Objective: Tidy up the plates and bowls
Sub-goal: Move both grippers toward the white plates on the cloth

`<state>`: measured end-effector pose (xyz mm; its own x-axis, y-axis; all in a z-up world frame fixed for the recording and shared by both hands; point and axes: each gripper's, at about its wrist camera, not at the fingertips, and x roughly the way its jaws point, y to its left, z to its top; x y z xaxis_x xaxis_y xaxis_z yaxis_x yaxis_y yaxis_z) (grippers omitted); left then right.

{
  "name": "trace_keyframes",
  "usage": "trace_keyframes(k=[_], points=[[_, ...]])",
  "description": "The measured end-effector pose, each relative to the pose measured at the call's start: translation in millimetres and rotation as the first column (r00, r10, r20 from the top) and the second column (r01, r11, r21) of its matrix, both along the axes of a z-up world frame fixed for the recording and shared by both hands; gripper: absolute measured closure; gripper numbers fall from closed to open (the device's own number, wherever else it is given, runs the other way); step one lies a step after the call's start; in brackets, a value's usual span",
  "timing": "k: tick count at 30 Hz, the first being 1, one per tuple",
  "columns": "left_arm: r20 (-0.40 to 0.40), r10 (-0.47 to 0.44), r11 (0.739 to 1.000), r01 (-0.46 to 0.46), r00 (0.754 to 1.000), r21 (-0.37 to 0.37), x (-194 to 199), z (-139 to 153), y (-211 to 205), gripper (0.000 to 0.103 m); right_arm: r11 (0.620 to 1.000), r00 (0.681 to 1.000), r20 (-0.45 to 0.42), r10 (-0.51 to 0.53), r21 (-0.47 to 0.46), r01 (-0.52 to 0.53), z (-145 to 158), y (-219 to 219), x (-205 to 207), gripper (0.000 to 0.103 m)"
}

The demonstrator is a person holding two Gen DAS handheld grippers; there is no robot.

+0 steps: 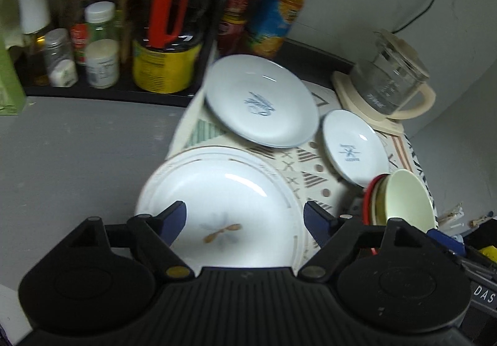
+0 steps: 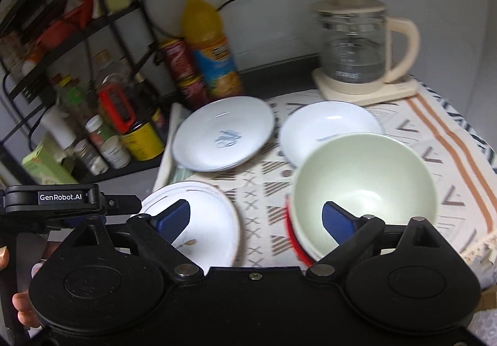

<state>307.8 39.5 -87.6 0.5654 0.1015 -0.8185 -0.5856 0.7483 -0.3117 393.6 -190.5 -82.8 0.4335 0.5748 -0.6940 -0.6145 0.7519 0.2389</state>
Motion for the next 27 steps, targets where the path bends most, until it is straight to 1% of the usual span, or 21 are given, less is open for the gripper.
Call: trace_keyframes(k=[3, 9, 13, 17, 19, 22, 26, 27], points=[[0.000, 0.025, 1.000, -0.025, 1.000, 0.008, -11, 0, 8, 0.022, 1.000, 1.000, -0.002, 0.028, -0.005, -0.028, 0, 13, -4, 0.007], [0.003, 0.066, 0.998, -0.066, 0.998, 0.011, -27, -2, 22, 0.022, 0.997, 0.997, -0.014, 0.076, -0.013, -0.077, -4, 37, -9, 0.006], [0.009, 0.079, 0.997, -0.079, 0.997, 0.005, -31, -2, 33, 0.022, 0.996, 0.996, -0.023, 0.087, -0.016, -0.087, -6, 53, -9, 0.006], [0.053, 0.080, 0.997, -0.080, 0.995, 0.002, -28, 1, 41, 0.022, 0.996, 0.996, -0.011, 0.090, -0.017, -0.090, -7, 66, -5, 0.006], [0.055, 0.087, 0.996, -0.087, 0.995, 0.000, -24, 0, 46, 0.023, 0.996, 0.996, -0.005, 0.089, -0.017, -0.089, -8, 72, -1, 0.006], [0.078, 0.095, 0.995, -0.093, 0.992, -0.031, -17, -6, 54, 0.024, 0.997, 0.997, 0.004, 0.079, -0.008, -0.079, -10, 79, 8, 0.007], [0.116, 0.077, 0.997, -0.073, 0.990, -0.038, -1, -10, 63, 0.025, 0.998, 0.998, -0.005, 0.066, 0.014, -0.066, -17, 89, 26, 0.011], [0.125, 0.073, 0.997, -0.069, 0.990, -0.034, 4, -12, 66, 0.026, 0.998, 0.998, -0.004, 0.059, 0.013, -0.059, -19, 92, 30, 0.014]])
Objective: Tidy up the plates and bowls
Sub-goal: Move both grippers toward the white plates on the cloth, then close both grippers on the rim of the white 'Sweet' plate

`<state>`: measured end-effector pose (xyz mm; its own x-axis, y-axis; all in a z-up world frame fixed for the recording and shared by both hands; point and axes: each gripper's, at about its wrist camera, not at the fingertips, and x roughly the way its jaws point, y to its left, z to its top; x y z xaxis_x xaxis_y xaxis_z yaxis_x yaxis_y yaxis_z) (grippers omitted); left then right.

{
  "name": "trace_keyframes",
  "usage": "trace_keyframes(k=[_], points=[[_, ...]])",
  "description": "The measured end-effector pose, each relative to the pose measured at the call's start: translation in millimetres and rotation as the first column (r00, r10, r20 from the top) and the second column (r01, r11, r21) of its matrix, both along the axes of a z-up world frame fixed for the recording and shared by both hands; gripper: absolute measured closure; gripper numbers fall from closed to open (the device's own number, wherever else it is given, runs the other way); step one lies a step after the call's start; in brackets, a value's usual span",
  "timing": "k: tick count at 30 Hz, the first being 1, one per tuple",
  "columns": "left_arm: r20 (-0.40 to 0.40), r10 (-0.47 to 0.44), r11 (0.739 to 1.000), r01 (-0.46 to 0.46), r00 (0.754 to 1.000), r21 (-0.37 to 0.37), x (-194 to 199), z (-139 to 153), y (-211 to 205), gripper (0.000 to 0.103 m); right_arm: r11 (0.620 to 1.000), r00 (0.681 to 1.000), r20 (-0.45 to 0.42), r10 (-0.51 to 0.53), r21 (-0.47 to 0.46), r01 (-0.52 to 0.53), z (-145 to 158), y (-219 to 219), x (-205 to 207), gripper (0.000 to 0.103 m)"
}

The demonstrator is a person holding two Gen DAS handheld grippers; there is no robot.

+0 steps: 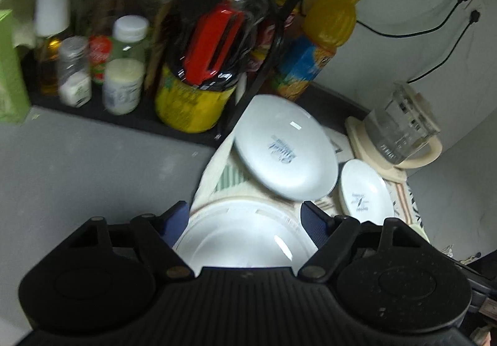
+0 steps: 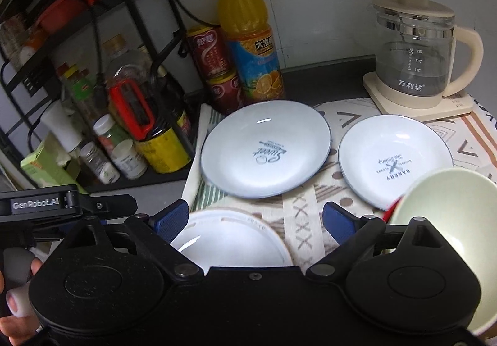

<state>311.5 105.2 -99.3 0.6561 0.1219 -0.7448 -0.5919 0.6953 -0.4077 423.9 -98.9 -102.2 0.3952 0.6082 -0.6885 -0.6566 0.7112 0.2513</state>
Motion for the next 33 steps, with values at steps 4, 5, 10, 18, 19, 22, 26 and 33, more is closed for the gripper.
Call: trace_keyframes(k=[4, 5, 10, 18, 19, 22, 26, 33], points=[[-0.008, 0.020, 0.999, -0.021, 1.000, -0.043, 19, -12, 12, 0.030, 0.999, 0.999, -0.032, -0.036, -0.014, 0.035, -13, 13, 16, 0.021], [-0.016, 0.011, 0.998, -0.012, 1.000, -0.059, 25, -16, 15, 0.031, 0.999, 0.998, -0.037, -0.047, -0.022, 0.046, -16, 17, 19, 0.021], [-0.050, 0.010, 0.994, -0.015, 0.999, -0.108, 50, -38, 26, 0.037, 0.993, 0.989, -0.090, -0.115, -0.031, 0.113, -35, 30, 33, 0.025], [-0.073, -0.015, 0.991, 0.005, 0.997, -0.132, 84, -62, 34, 0.048, 0.983, 0.970, -0.160, -0.183, -0.023, 0.181, -62, 42, 55, 0.033], [-0.075, -0.018, 0.992, 0.009, 0.997, -0.127, 88, -64, 34, 0.048, 0.981, 0.967, -0.166, -0.192, -0.021, 0.191, -65, 42, 58, 0.033], [-0.078, -0.020, 0.991, 0.010, 0.997, -0.135, 100, -72, 36, 0.050, 0.976, 0.956, -0.197, -0.218, -0.019, 0.219, -78, 43, 66, 0.034], [-0.088, -0.023, 0.991, 0.011, 0.996, -0.136, 114, -80, 37, 0.052, 0.972, 0.946, -0.225, -0.234, -0.019, 0.236, -93, 45, 78, 0.042], [-0.110, -0.018, 0.990, 0.002, 0.994, -0.142, 133, -94, 39, 0.064, 0.954, 0.912, -0.296, -0.284, 0.010, 0.300, -113, 49, 94, 0.054]])
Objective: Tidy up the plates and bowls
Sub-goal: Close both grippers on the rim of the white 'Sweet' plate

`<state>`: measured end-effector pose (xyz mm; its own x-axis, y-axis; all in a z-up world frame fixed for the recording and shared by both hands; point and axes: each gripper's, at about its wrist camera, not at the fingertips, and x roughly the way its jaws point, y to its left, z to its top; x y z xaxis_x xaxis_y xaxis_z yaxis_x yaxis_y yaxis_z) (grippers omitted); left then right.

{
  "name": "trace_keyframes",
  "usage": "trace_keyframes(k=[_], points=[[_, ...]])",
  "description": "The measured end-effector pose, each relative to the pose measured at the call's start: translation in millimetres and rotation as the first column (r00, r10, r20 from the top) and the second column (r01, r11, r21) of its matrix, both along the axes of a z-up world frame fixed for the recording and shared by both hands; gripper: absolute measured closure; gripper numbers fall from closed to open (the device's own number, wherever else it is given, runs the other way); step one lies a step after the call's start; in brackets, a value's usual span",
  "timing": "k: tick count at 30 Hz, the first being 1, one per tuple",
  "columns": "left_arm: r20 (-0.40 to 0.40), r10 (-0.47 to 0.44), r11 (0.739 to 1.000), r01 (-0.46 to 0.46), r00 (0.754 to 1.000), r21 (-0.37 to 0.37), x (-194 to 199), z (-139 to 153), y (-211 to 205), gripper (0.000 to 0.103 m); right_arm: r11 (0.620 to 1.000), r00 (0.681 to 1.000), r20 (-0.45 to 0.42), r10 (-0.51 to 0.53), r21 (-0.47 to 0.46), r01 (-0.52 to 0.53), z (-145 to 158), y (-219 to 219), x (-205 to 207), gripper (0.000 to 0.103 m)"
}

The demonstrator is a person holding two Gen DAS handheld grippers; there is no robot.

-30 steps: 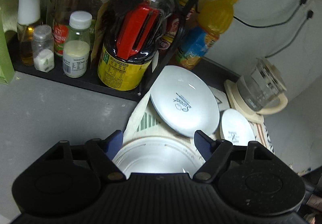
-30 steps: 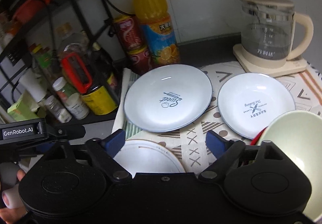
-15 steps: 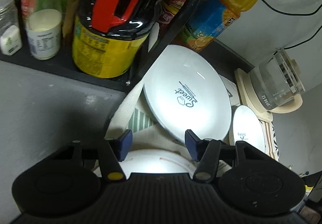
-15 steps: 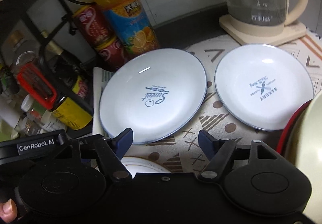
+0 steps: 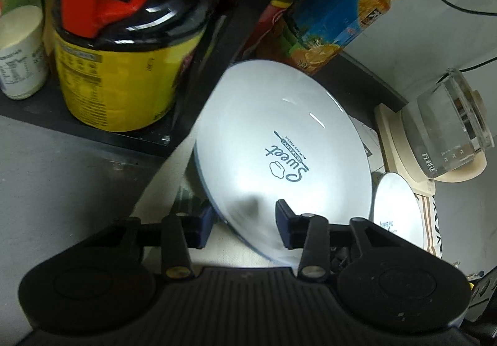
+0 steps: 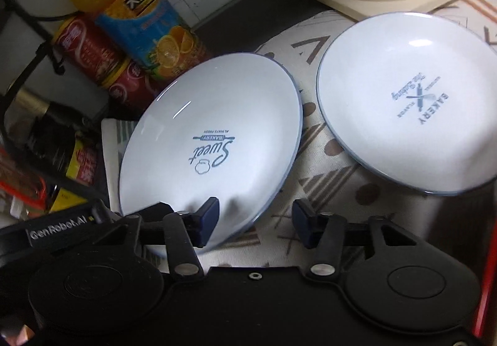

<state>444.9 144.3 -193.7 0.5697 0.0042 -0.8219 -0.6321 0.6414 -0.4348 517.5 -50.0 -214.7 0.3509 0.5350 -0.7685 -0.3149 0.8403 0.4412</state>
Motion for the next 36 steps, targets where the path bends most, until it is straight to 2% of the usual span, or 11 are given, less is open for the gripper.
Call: trace_keyframes(k=[4, 5, 10, 13, 17, 23, 28, 36], points=[[-0.018, 0.021, 1.000, -0.021, 1.000, 0.004, 7, -8, 1, 0.071, 1.000, 1.000, 0.007, 0.006, 0.004, -0.006, 2, 6, 3, 0.058], [-0.016, 0.028, 1.000, -0.028, 0.999, -0.001, 7, -11, 2, 0.072, 1.000, 1.000, -0.003, 0.009, 0.017, -0.009, 2, 7, 4, 0.065], [0.009, 0.046, 0.999, -0.046, 0.999, 0.016, 7, -14, 1, 0.078, 0.999, 1.000, 0.018, 0.008, 0.046, -0.009, -2, 6, 7, 0.069], [-0.008, 0.055, 0.998, -0.055, 0.998, 0.033, 6, -13, 1, 0.088, 1.000, 0.999, 0.041, 0.011, 0.006, -0.011, -2, 3, 6, 0.086], [0.018, 0.022, 0.998, -0.023, 1.000, 0.050, -1, -4, -3, 0.089, 1.000, 0.998, 0.064, 0.024, 0.017, -0.025, 6, -3, 2, 0.086], [0.027, 0.027, 0.998, -0.028, 0.999, 0.057, -7, 7, -11, 0.089, 0.999, 0.997, 0.070, 0.030, 0.026, -0.031, 14, -13, -8, 0.086], [0.050, 0.018, 0.997, -0.022, 0.999, 0.078, -16, 18, -20, 0.089, 0.998, 0.993, 0.110, 0.038, 0.037, -0.043, 27, -24, -17, 0.086], [0.075, 0.031, 0.995, -0.038, 0.997, 0.093, -45, 34, -30, 0.089, 0.996, 0.987, 0.146, 0.070, 0.043, -0.077, 42, -35, -37, 0.085]])
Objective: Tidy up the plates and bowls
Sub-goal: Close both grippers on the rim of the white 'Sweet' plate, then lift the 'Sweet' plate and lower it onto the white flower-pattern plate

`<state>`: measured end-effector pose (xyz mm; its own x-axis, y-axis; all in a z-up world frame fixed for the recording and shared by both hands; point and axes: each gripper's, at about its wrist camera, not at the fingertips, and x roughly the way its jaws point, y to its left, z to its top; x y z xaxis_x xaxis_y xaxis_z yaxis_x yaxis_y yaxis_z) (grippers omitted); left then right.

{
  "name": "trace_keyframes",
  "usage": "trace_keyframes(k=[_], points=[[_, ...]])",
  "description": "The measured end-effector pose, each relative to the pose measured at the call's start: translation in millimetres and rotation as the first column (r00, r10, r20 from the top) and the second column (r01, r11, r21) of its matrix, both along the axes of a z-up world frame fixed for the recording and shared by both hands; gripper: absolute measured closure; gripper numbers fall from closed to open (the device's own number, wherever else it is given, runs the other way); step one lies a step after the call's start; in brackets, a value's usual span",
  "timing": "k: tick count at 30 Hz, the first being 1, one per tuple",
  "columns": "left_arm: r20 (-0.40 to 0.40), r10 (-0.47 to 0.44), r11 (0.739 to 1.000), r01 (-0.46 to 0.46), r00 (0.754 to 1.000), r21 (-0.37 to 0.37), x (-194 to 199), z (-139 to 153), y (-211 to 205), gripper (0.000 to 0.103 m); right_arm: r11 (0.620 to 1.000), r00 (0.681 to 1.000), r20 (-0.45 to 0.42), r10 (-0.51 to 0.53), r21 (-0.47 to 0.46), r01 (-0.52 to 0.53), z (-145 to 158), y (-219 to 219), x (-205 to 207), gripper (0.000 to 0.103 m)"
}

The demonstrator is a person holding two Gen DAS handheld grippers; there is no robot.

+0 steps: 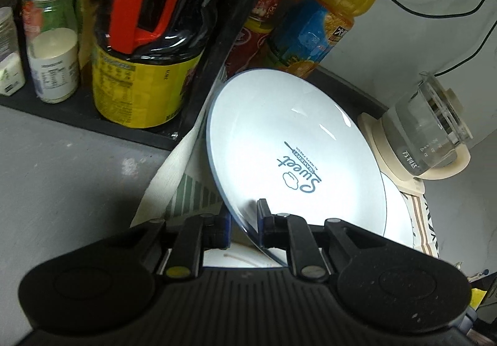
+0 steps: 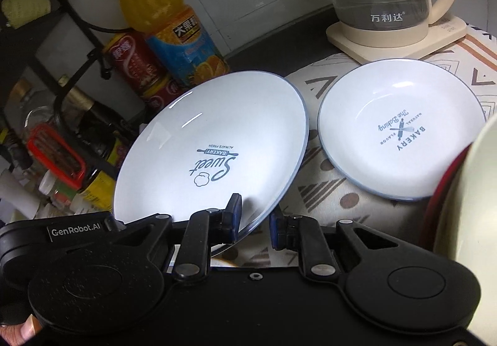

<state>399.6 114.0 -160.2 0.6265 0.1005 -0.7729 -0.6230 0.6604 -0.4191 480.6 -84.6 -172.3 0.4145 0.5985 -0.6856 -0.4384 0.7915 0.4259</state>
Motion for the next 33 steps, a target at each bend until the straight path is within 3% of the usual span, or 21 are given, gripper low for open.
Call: trace_keyframes(k=[19, 33], points=[[0.004, 0.028, 0.999, -0.029, 1.000, 0.021, -63, 24, -43, 0.089, 0.997, 0.996, 0.034, 0.080, 0.015, -0.081, 17, -37, -56, 0.085], [-0.050, 0.085, 0.996, -0.086, 0.995, -0.004, -124, 15, -80, 0.088, 0.985, 0.985, 0.014, 0.171, -0.032, -0.171, 11, -61, -101, 0.085]])
